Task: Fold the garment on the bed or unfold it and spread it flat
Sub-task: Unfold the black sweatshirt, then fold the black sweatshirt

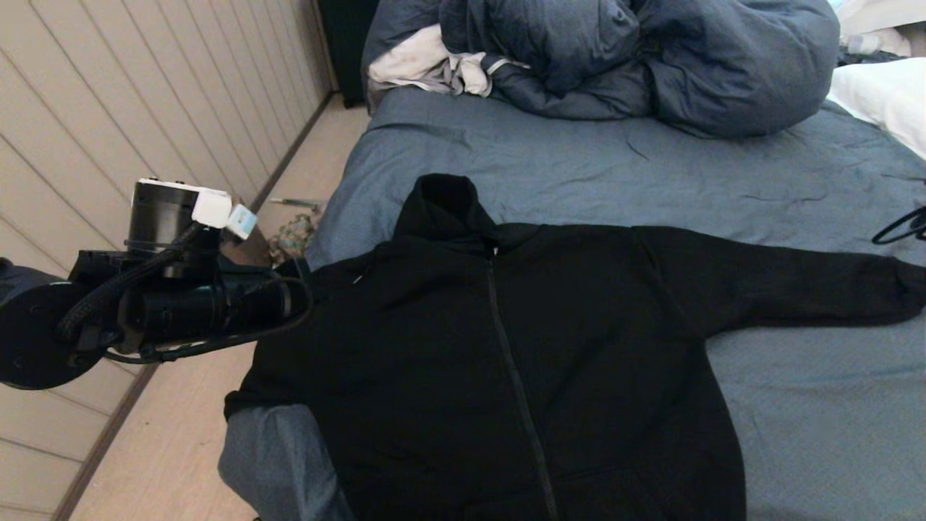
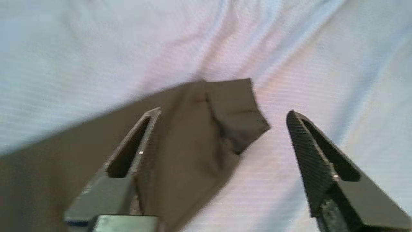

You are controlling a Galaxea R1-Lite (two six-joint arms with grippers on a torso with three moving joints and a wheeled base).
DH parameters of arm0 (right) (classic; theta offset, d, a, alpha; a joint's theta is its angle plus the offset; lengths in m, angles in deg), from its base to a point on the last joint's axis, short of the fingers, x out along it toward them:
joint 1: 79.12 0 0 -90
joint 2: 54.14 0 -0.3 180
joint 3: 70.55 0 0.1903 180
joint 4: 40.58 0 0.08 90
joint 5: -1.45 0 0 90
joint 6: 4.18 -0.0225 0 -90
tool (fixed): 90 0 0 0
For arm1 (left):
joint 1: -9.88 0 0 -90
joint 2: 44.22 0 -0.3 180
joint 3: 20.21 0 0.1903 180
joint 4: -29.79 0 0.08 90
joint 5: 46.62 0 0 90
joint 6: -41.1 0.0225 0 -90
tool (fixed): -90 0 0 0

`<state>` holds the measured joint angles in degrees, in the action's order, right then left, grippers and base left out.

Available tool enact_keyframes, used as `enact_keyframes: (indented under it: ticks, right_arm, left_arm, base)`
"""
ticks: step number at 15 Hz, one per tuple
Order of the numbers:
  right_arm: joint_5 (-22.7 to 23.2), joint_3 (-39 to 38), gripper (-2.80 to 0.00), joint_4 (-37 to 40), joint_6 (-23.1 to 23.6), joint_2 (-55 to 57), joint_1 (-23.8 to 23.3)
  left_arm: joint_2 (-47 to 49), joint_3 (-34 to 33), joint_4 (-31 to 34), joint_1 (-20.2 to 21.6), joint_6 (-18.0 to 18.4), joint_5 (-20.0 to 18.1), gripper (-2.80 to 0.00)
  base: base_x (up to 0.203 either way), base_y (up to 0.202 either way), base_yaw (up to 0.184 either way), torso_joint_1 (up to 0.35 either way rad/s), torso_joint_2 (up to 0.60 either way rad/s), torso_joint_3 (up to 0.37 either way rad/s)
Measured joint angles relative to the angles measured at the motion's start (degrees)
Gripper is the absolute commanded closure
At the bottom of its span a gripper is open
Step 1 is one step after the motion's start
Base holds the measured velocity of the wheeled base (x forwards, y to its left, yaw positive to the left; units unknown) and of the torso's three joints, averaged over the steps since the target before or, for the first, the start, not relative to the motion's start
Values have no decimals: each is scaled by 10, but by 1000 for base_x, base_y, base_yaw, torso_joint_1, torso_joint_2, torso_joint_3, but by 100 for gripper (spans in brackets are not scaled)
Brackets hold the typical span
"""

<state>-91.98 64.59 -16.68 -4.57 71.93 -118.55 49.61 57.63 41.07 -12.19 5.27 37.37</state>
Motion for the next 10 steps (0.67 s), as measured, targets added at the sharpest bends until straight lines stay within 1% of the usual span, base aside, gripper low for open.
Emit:
enact_keyframes:
  ticks: [1,2,3,5,7,10]
  right_arm:
    - [15,0,-280,27,-27,-14,5]
    - [36,1,-280,64,-56,-31,20]
    - [58,1,0,103,-83,-47,41]
    - [84,-2,0,169,-122,-73,94]
    - [89,-14,0,216,-140,-93,157]
    - [91,-54,0,240,-154,-115,240]
  left_arm:
    - [0,-3,-4,-2,0,0,0]
    - [-1,-5,-13,-4,1,1,0]
    - [-1,-8,-20,-7,2,1,0]
    - [-2,-11,-23,-9,2,5,0]
    - [-3,-11,-27,-9,2,18,0]
    - [-3,-13,-33,-11,3,20,0]
  base:
    - [0,0,0,0,0,0]
    - [0,0,0,0,0,0]
    - [0,0,0,0,0,0]
    - [0,0,0,0,0,0]
    - [0,0,0,0,0,0]
    - [0,0,0,0,0,0]
